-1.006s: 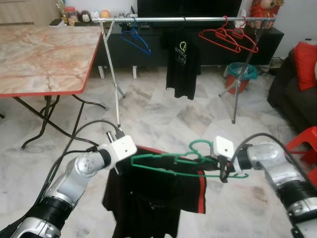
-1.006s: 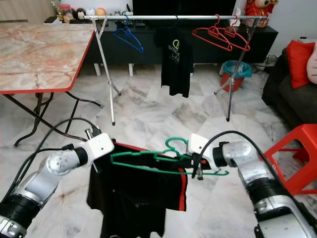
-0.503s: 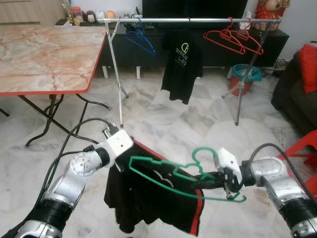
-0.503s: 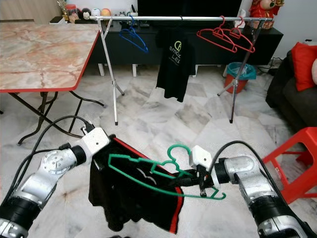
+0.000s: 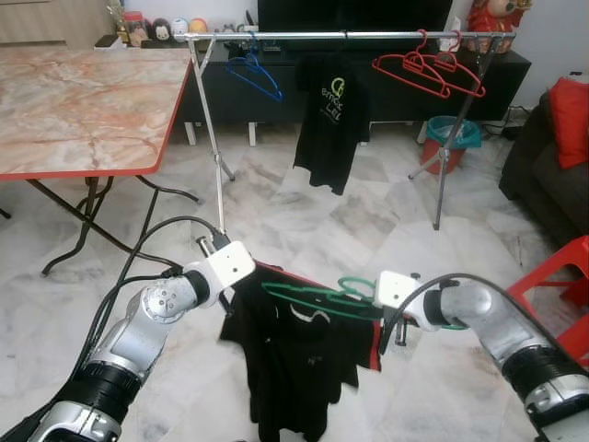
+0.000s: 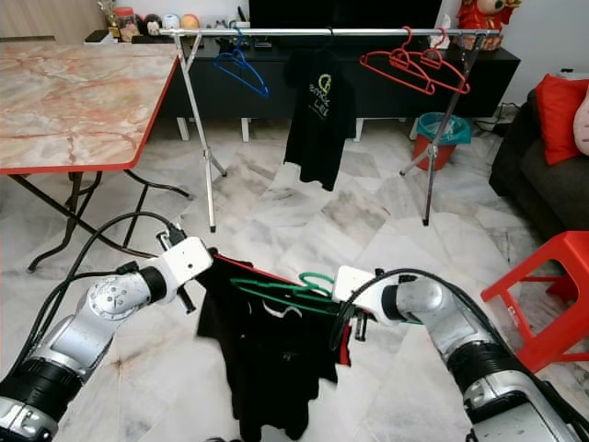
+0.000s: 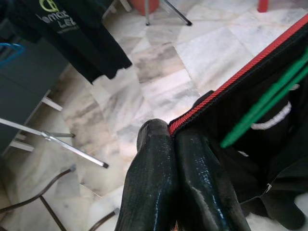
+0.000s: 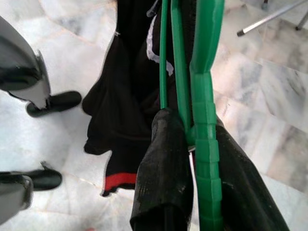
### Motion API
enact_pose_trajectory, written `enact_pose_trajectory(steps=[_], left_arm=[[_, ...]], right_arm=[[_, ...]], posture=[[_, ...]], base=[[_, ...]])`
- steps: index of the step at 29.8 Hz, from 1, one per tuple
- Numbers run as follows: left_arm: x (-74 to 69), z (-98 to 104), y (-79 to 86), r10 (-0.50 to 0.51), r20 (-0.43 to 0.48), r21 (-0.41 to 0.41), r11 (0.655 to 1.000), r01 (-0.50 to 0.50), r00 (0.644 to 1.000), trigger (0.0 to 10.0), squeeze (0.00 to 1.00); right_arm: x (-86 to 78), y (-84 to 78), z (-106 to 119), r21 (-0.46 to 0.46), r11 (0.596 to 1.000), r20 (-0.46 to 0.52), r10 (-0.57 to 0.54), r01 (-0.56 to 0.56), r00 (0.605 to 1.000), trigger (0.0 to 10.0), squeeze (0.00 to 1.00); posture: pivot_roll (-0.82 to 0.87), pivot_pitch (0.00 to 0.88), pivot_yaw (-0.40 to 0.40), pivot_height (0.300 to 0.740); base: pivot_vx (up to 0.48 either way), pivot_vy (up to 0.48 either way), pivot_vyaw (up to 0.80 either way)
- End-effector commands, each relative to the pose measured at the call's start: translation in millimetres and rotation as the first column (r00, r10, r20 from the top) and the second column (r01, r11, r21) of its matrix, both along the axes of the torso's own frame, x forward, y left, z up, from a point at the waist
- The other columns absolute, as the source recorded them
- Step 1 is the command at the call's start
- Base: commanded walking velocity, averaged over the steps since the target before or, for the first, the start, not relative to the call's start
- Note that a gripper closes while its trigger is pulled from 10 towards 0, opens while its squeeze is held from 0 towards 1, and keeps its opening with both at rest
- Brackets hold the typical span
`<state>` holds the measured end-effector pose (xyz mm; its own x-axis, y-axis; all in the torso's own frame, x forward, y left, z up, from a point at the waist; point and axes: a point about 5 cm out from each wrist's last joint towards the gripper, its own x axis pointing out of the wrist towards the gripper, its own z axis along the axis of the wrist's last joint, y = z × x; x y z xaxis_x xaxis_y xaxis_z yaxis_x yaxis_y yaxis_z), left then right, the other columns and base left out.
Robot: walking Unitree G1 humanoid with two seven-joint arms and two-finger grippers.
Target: Hang hanger
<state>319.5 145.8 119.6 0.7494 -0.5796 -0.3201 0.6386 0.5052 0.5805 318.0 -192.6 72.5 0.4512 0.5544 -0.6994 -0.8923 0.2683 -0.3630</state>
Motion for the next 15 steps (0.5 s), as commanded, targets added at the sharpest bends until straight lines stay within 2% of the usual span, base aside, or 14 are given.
enact_pose_trajectory(steps=[1, 6, 9, 12, 13, 14, 15], left_arm=[[0.6, 4, 12.3, 0.029, -0.003, 0.025, 0.999, -0.029, 1.000, 0.0, 0.00], [-5.1, -3, 4.1, -0.017, -0.064, 0.017, 1.000, 0.018, 0.998, 0.2, 0.00], [-9.9, -4, -3.3, -0.052, -0.096, -0.025, 0.998, 0.050, 0.994, 0.2, 0.00], [-11.0, -5, -4.9, -0.055, -0.100, -0.028, 0.998, 0.053, 0.993, 0.2, 0.00], [-11.4, -6, -5.8, -0.054, -0.107, -0.026, 0.998, 0.052, 0.993, 1.2, 0.00], [-11.6, -8, -6.4, -0.053, -0.111, -0.025, 0.998, 0.051, 0.992, 1.2, 0.00], [-11.8, -9, -7.2, -0.053, -0.114, -0.023, 0.998, 0.051, 0.992, 1.6, 0.00]], right_arm=[[2.4, -6.8, -2, 0.003, 0.997, 0.021, -0.077, 0.076, 0.997, 10.0, 0.00], [10.4, 5.7, 0, 0.046, 0.991, 0.119, -0.127, 0.122, 0.985, 10.0, 0.00], [17.7, 10.3, 5, 0.083, 0.981, 0.189, -0.191, 0.178, 0.963, 10.0, 0.00], [19.8, 12.2, 6, 0.111, 0.974, 0.206, -0.216, 0.196, 0.955, 10.0, 0.00], [21.0, 15.2, 8, 0.140, 0.970, 0.215, -0.228, 0.201, 0.950, 10.0, 0.00], [21.9, 17.3, 9, 0.161, 0.966, 0.220, -0.237, 0.204, 0.946, 10.0, 0.00], [22.8, 19.7, 11, 0.185, 0.961, 0.226, -0.245, 0.206, 0.943, 10.0, 0.00]], posture=[[0.05, 0.000, -0.004, 0.740], [0.05, 0.000, -0.004, 0.740], [0.05, 0.000, -0.004, 0.740], [0.05, 0.000, -0.004, 0.740], [0.05, 0.000, -0.006, 0.740], [0.05, 0.000, -0.006, 0.740], [0.05, 0.000, -0.007, 0.740]], base=[[0.000, 0.000, 0.00], [0.000, 0.000, 0.00], [0.000, 0.000, 0.00], [0.000, 0.000, 0.00], [0.000, 0.000, 0.00], [0.000, 0.000, 0.00], [0.000, 0.000, 0.00]])
